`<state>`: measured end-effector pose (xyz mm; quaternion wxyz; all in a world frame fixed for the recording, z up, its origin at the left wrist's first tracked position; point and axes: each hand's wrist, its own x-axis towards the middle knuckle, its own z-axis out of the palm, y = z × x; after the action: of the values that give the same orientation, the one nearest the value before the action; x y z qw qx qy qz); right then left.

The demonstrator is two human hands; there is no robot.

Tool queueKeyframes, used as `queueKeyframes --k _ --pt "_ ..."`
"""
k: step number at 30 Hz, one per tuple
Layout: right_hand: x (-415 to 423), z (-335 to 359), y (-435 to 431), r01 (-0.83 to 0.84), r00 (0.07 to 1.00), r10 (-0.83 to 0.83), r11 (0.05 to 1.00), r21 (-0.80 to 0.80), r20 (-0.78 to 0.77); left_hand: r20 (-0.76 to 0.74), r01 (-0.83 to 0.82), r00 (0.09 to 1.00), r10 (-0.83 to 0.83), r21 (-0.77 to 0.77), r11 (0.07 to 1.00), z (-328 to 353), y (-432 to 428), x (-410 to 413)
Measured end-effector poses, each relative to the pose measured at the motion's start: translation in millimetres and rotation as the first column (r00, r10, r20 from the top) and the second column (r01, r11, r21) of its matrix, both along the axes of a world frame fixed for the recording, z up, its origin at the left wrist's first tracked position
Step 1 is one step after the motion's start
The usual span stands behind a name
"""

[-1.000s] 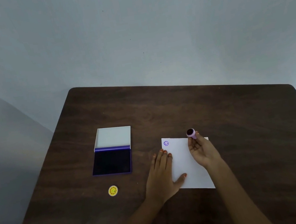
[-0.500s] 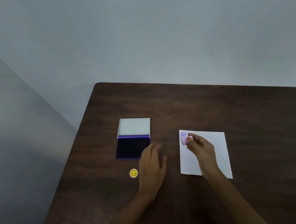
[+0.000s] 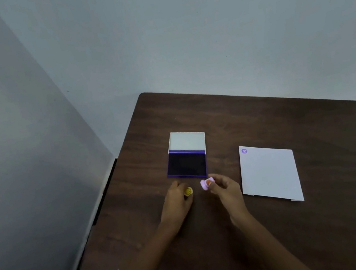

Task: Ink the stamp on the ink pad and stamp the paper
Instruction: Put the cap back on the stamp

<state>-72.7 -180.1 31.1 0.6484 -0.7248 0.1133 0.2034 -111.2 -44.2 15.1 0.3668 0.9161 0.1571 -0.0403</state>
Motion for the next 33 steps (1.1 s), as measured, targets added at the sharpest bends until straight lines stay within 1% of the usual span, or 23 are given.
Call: queueKeyframes --k 1,2,3,4,5,6,7,8,9,13,19,21,23,26,28,30,33 --pt "-1.7 0.7 1.8 0.015 1.000 -0.014 1.000 0.020 -0.028 -0.034 -0.110 0.994 0.106 -0.129 0.986 4.0 1.5 1.2" --pt "-2.6 1.9 3.5 0.039 0.997 -0.036 0.998 0.049 -0.067 -0.112 -0.261 0.965 0.237 -0.325 0.909 8.0 3.8 1.9" --pt "-3.4 3.9 5.0 0.066 0.992 -0.055 0.993 0.096 -0.113 -0.246 -0.415 0.910 0.335 -0.555 0.721 12.6 6.2 2.4" --pt "-3.9 6.0 6.8 0.088 0.986 -0.064 0.984 0.155 -0.156 -0.392 -0.516 0.852 0.346 -0.736 0.438 17.3 8.7 2.8" --pt "-4.4 8.6 8.7 0.103 0.980 -0.062 0.970 0.218 -0.187 -0.489 -0.550 0.818 0.304 -0.819 0.163 22.0 11.4 2.5" --pt "-4.9 11.2 10.7 0.111 0.978 -0.057 0.956 0.273 -0.201 -0.530 -0.548 0.806 0.264 -0.837 -0.009 25.0 14.7 1.6" --pt "-5.7 13.7 12.8 0.117 0.977 -0.053 0.943 0.312 -0.205 -0.548 -0.541 0.803 0.235 -0.835 -0.100 27.6 17.0 0.2" --pt "-6.2 15.7 14.7 0.120 0.978 -0.053 0.936 0.331 -0.203 -0.554 -0.533 0.805 0.212 -0.833 -0.150 30.0 18.5 -0.6" --pt "-6.6 17.3 16.6 0.121 0.978 -0.056 0.934 0.335 -0.199 -0.557 -0.529 0.806 0.201 -0.830 -0.178 32.4 19.8 -1.6" --pt "-10.5 18.6 21.9 0.096 0.987 -0.053 0.953 0.286 -0.152 -0.569 -0.535 0.803 0.174 -0.819 -0.208 39.1 23.5 -5.2" --pt "-15.6 15.1 28.1 0.065 0.995 -0.052 0.986 0.152 -0.086 -0.573 -0.544 0.804 0.158 -0.816 -0.195 40.1 27.3 -7.6" --pt "-17.4 15.1 29.8 0.047 0.998 -0.043 0.995 0.093 -0.048 -0.571 -0.549 0.806 0.157 -0.820 -0.162 39.8 27.1 -7.9" --pt "-19.0 16.4 31.3 0.039 0.999 -0.038 0.998 0.050 -0.014 -0.558 -0.547 0.816 0.150 -0.830 -0.106 39.6 26.1 -7.2" --pt "-19.4 18.3 32.2 0.046 0.999 -0.046 0.999 0.017 0.027 -0.547 -0.544 0.824 0.147 -0.837 -0.063 41.5 24.2 -5.6" --pt "-19.2 19.1 31.8 0.037 0.998 -0.037 0.999 -0.001 0.047 -0.534 -0.539 0.833 0.145 -0.843 -0.006 42.7 23.0 -4.5" --pt "-18.7 19.1 32.0 0.032 0.998 -0.031 0.999 -0.014 0.049 -0.522 -0.536 0.839 0.153 -0.842 0.064 42.8 22.7 -3.2" --pt "-16.7 17.5 32.4 0.036 0.999 -0.036 0.999 -0.022 0.013 -0.512 -0.531 0.843 0.163 -0.840 0.112 42.0 22.3 -2.3"
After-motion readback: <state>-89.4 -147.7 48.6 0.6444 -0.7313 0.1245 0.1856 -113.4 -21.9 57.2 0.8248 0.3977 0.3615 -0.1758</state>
